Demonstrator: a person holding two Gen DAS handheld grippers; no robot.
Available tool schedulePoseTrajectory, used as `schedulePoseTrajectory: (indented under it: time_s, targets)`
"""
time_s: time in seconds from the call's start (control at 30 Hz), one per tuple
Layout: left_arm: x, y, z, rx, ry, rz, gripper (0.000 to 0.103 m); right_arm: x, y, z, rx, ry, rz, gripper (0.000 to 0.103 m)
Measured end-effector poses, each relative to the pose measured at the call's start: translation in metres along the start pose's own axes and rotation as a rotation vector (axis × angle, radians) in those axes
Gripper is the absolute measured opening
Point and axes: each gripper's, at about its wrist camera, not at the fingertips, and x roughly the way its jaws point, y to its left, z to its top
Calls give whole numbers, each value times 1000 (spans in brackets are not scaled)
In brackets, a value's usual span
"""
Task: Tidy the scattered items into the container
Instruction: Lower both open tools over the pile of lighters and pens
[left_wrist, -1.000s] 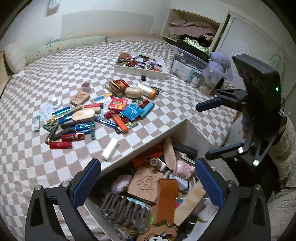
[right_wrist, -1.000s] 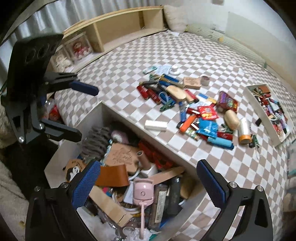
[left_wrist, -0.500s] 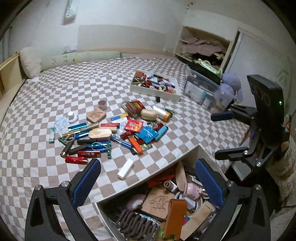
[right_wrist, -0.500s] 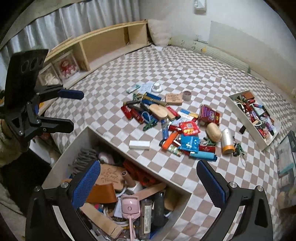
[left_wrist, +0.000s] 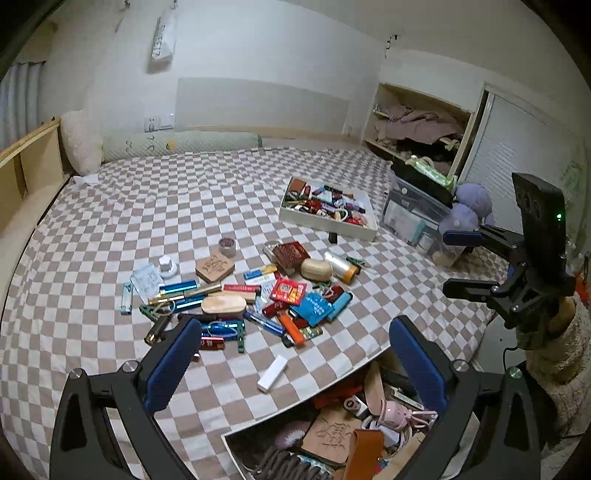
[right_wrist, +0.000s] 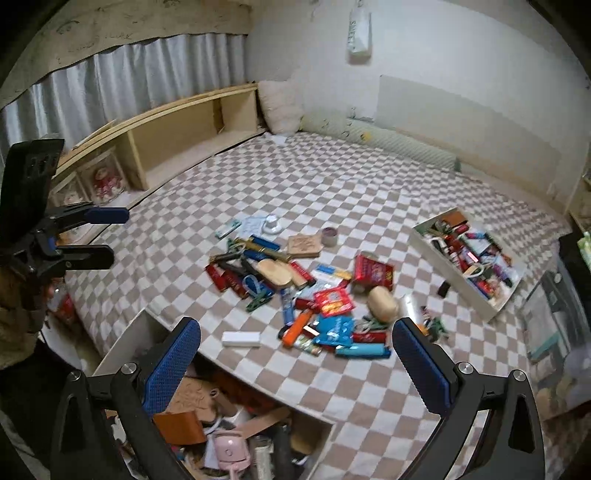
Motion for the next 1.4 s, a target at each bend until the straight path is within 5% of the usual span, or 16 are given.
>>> schedulePoseTrajectory:
  time_s: [0.27,0.43,0.57,0.8,1.0,1.4]
  targets:
    - [-4,29,18,-30,-48,67,102,-15,-29,14,38,-125,-80,103]
    - [4,59,22,-51,-72,99,102,-43,-45,22,97,-335,-227,103]
    - [16,79,22,-75,-58,131,102,-51,-58,22,165,-415,-345,103]
    - [44,99,22,7,-49,256,102,-22,-107,24,304,-371,-275,103]
    - [77,127,22,22,17,327,102,17,-127,17,318,-338,-299,103]
    - [164,177,-30,-28,274,315,102,110,-152,-17,347,-71,-267,103]
